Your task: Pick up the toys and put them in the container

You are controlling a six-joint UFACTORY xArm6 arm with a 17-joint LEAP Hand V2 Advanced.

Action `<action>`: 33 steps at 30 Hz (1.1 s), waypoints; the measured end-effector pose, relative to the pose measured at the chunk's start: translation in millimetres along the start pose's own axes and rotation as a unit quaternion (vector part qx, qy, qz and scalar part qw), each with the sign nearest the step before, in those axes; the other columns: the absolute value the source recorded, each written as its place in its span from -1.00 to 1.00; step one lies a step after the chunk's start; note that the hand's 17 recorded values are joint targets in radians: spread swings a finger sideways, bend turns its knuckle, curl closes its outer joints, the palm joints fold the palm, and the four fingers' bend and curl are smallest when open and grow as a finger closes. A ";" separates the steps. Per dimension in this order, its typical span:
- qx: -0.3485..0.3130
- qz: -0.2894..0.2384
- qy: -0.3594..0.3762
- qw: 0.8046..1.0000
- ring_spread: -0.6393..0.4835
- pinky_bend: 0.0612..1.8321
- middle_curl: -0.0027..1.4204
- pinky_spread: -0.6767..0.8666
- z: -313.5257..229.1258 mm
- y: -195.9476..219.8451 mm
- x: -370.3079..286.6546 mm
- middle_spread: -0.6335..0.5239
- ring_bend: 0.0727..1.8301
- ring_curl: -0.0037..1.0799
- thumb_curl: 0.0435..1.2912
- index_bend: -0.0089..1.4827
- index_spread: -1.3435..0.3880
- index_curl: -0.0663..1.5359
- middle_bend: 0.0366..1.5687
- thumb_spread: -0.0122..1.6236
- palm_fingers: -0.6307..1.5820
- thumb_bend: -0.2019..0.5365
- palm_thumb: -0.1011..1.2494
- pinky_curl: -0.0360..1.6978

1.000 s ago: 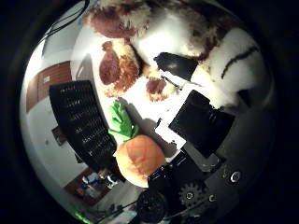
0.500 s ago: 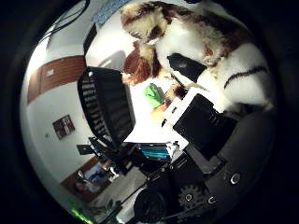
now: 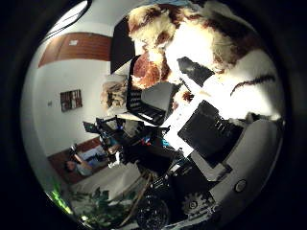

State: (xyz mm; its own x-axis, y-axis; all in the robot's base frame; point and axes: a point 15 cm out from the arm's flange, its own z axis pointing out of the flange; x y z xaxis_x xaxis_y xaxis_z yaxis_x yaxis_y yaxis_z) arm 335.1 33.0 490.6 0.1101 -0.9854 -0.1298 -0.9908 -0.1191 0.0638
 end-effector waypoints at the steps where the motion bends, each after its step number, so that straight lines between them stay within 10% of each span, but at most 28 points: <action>1: 0.003 -0.015 0.000 1.000 -0.34 0.39 0.33 -0.34 -2.1 -1.9 -15.5 -0.22 0.50 0.63 0.00 0.45 0.22 0.32 0.69 0.26 0.44 -0.49 0.70 0.36; 11: 0.021 -0.133 0.000 0.991 -0.34 0.32 0.32 -0.32 21.3 -34.6 -155.1 -0.21 0.46 0.68 0.06 0.41 0.21 0.34 0.68 0.22 0.46 -0.49 0.70 0.48; 24: 0.075 -0.143 -0.019 0.987 -0.35 0.26 0.32 -0.35 41.0 -78.3 -216.8 -0.24 0.43 0.68 -0.03 0.27 0.19 0.33 0.57 0.34 0.41 -0.54 0.38 0.51; 30: 0.068 -0.118 -0.015 0.991 -0.42 -0.16 0.15 -0.56 78.7 -105.2 -199.3 -0.28 0.30 0.37 -0.22 -0.37 0.10 0.15 0.31 0.44 -0.06 -0.50 0.25 0.21; 33: 0.061 -0.114 -0.013 0.992 -0.24 -0.34 -0.02 -0.22 99.5 -110.8 -193.1 -0.23 0.01 0.14 -0.29 -0.39 0.03 0.00 0.02 0.48 -0.31 -0.51 0.20 0.12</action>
State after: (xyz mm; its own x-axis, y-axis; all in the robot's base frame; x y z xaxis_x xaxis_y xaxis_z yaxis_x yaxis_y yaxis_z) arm 415.9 248.6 410.1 0.3315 -0.9311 -0.1519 -0.9428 -0.3209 -0.0907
